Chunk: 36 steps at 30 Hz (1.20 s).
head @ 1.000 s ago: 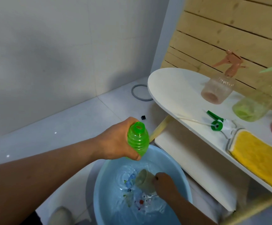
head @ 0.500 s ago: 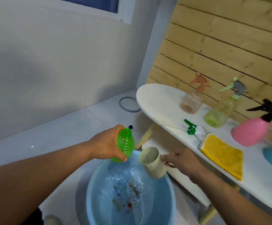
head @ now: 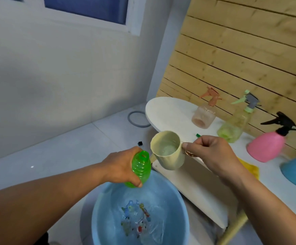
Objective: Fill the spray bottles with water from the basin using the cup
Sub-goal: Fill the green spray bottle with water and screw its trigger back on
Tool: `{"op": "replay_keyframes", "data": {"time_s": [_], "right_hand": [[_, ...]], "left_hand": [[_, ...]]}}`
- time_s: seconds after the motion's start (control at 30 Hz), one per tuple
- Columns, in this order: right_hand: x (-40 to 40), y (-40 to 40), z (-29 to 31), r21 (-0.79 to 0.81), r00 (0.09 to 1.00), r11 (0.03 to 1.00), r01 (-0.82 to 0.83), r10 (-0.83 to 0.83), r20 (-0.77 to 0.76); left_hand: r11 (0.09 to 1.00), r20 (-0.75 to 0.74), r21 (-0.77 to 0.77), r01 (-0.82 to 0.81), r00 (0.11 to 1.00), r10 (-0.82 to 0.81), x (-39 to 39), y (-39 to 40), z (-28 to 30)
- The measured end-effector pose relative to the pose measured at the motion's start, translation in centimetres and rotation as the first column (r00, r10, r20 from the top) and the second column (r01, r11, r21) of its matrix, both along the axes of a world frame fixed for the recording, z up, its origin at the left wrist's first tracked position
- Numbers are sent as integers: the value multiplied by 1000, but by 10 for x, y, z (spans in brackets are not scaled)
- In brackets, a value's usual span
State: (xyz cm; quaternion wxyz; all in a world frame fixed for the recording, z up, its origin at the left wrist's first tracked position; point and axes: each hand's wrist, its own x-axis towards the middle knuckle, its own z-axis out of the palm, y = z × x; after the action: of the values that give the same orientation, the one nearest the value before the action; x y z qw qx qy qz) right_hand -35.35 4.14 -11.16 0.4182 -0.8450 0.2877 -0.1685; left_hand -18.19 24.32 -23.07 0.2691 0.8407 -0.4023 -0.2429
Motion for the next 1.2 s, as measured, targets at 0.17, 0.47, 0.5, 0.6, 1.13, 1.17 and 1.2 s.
{"op": "replay_keyframes", "data": {"time_s": [0.17, 0.47, 0.5, 0.6, 1.13, 1.17, 1.2], "right_hand": [[2, 8, 6, -169, 999, 986, 20, -25, -28], [1, 21, 11, -438, 993, 898, 45, -87, -75], [1, 22, 11, -445, 993, 894, 45, -87, -74], [1, 23, 11, -458, 993, 887, 54, -96, -70], [-3, 23, 18, -582, 994, 811, 64, -105, -38], [-3, 22, 18, -583, 994, 810, 65, -107, -38], [-3, 22, 18, -585, 993, 808, 67, -109, -37]], "left_hand": [[1000, 6, 13, 18, 1000, -18, -1, -6, -1], [999, 22, 11, 51, 998, -51, -2, -12, -3], [999, 21, 11, 53, 998, -54, -2, -12, -4], [998, 18, 16, 56, 998, -57, -3, -13, -4], [998, 4, 4, 57, 998, -57, -3, -16, -5], [998, 2, 5, 60, 998, -60, -4, -17, -5], [998, 3, 7, 62, 998, -62, -4, -17, -6]]}}
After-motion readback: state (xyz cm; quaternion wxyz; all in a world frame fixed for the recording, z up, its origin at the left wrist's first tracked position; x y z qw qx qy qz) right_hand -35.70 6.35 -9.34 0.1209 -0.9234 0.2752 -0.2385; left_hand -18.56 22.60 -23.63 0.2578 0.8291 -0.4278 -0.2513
